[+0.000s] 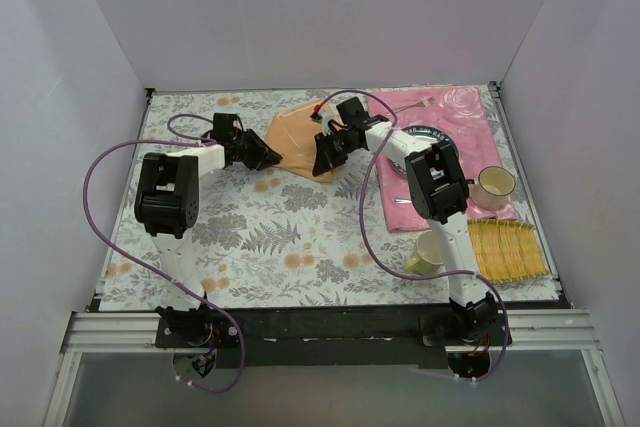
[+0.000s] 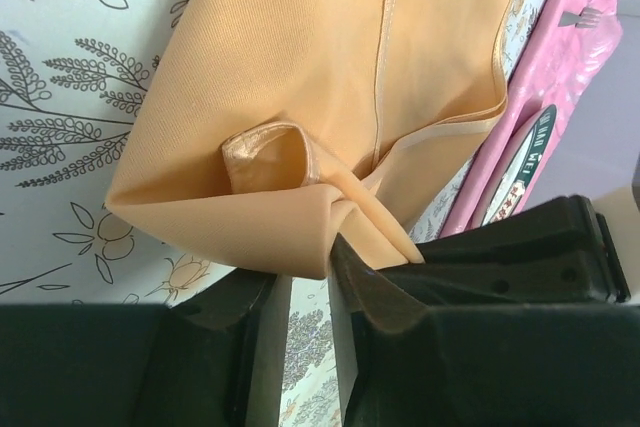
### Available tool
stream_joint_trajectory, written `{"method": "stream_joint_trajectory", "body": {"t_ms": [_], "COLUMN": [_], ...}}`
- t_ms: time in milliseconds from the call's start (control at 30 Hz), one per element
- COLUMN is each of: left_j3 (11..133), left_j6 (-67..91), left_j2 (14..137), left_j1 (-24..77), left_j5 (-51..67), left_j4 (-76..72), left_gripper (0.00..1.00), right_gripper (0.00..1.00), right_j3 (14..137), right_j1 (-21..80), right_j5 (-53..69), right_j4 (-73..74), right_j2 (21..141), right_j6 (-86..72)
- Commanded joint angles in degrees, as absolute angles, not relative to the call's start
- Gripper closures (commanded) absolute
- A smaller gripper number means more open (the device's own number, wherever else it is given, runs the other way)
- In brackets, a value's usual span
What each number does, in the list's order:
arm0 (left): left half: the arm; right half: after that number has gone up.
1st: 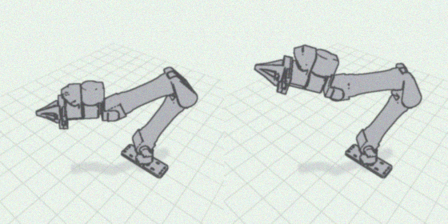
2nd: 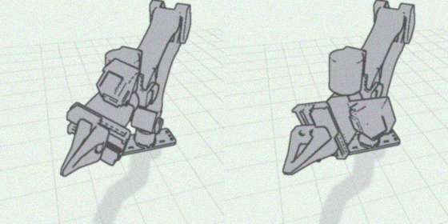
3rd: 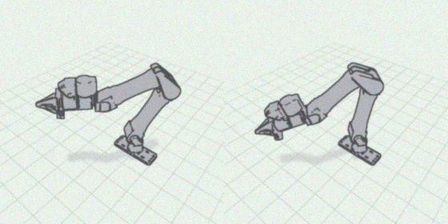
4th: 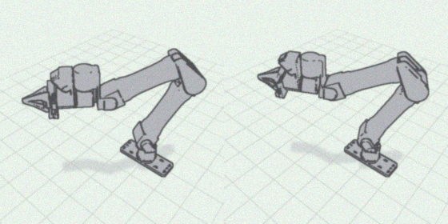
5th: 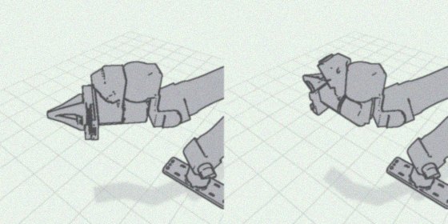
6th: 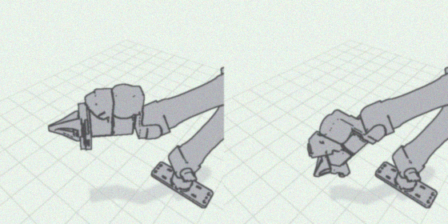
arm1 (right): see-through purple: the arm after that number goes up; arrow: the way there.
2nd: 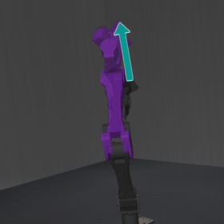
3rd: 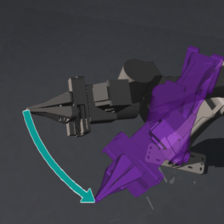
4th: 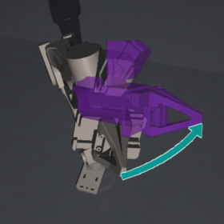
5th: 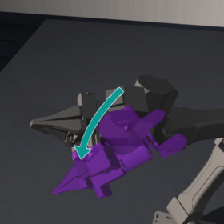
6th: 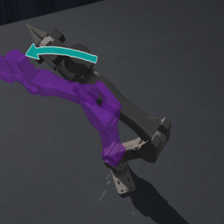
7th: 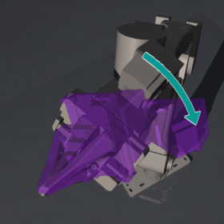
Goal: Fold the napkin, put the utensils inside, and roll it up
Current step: Roll the napkin with the utensil
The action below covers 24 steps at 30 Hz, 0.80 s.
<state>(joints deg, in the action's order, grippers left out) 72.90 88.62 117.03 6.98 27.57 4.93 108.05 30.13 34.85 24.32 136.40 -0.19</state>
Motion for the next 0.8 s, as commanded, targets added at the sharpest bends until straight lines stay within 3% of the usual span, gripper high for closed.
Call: {"method": "stream_joint_trajectory", "body": {"t_ms": [0,300,767], "left_j3": [73.22,66.8,70.75], "left_j6": [86.13,93.86,92.47], "left_j2": [113.12,109.6,116.63], "left_j1": [7.21,8.52,6.33], "left_j5": [29.87,35.77,32.87], "left_j4": [4.93,-6.94,-7.04], "left_gripper": [0.78,0.78,0.81], "right_gripper": [0.86,0.87,0.91], "right_j3": [109.78,110.21,108.9], "right_j1": [29.97,29.97,29.88], "right_j5": [41.74,43.32,47.46], "right_j4": [28.48,29.09,29.53], "right_j2": [139.66,141.5,141.15], "right_j6": [-5.97,-11.69,-13.54]}}
